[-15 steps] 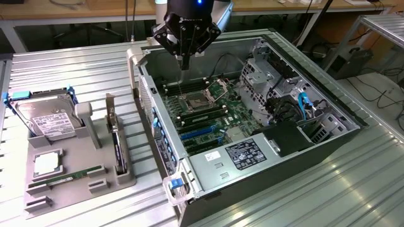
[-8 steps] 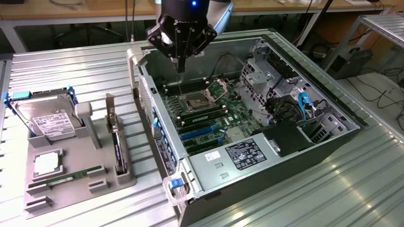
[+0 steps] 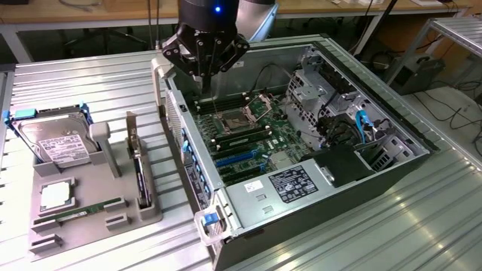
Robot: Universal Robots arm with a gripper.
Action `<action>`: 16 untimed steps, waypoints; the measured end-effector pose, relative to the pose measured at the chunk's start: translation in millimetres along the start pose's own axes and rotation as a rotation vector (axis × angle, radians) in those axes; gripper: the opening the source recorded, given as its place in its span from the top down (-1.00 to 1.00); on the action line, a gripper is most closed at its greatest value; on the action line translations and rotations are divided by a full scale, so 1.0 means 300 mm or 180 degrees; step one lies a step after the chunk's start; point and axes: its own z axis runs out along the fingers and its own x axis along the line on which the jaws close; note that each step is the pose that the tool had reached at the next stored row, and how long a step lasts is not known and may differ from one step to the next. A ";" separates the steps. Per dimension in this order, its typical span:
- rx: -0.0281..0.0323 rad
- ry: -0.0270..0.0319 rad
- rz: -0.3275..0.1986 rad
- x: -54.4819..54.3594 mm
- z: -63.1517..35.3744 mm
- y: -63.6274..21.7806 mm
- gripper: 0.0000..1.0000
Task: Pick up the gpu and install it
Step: 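Reach for the gpu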
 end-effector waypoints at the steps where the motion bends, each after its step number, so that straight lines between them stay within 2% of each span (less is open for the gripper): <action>1: 0.0000 -0.0001 0.0000 0.010 -0.001 -0.006 0.79; 9: 0.0000 -0.0004 0.0001 0.110 -0.005 -0.048 0.79; 11: -0.0001 -0.0004 0.0000 0.161 -0.003 -0.058 0.79; 16: -0.0001 -0.0004 0.0000 0.238 0.018 -0.069 0.79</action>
